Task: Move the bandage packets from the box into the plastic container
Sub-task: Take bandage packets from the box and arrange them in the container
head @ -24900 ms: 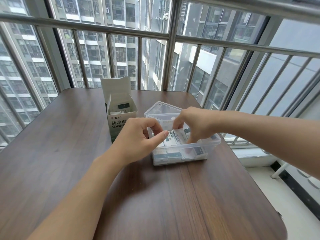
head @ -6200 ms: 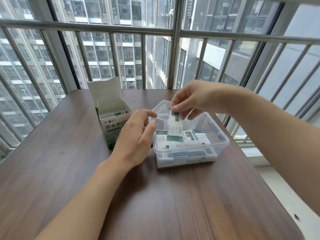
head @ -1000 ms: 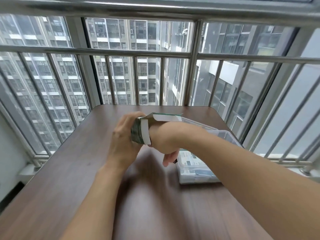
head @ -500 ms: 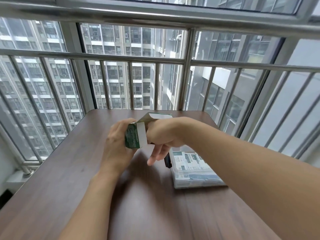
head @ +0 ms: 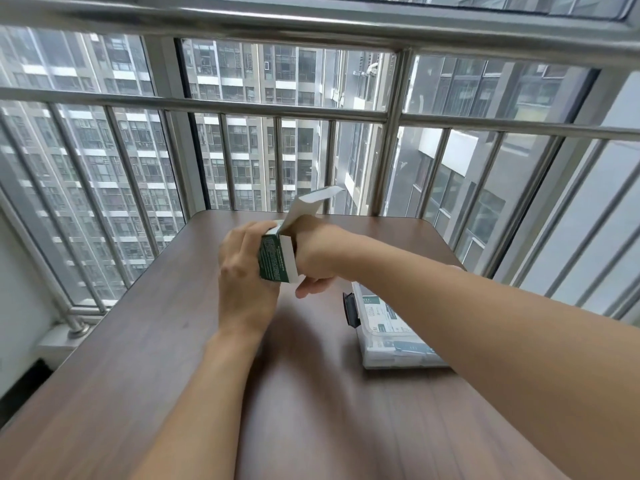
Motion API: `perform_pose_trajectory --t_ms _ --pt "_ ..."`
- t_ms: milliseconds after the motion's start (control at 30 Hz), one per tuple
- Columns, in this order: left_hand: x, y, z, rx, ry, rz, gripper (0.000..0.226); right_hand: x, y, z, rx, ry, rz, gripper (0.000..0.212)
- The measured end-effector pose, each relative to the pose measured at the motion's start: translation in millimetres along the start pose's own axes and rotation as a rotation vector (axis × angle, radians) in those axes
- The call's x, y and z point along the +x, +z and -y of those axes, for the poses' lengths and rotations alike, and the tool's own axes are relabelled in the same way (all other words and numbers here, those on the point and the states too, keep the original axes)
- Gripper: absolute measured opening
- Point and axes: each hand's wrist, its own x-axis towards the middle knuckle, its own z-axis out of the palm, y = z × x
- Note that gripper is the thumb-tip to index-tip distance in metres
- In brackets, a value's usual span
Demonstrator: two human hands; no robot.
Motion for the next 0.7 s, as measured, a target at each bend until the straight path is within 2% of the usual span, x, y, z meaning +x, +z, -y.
perform_pose_trajectory --t_ms 333,467,567,600,700 --pt "0.0 2.6 0.6 0.000 -0.034 0.033 0.069 13.1 16.0 -11.0 -0.043 -0.202 -0.151 0.013" --pt "-0.4 3.2 0.0 0.027 0.000 0.069 0.067 20.2 19.3 -21.0 0.006 -0.090 -0.125 0.024" --pt "-1.4 4.2 -0.1 0.036 -0.011 0.113 0.067 17.5 19.8 -23.9 0.147 -0.054 -0.141 0.017" --pt "-1.6 4.3 0.5 0.031 -0.022 0.128 0.067 14.5 19.0 -24.6 0.183 -0.036 -0.124 0.016" --pt "-1.2 3.6 1.8 0.025 -0.023 0.125 0.063 7.8 16.8 -24.8 0.226 -0.003 -0.023 0.028"
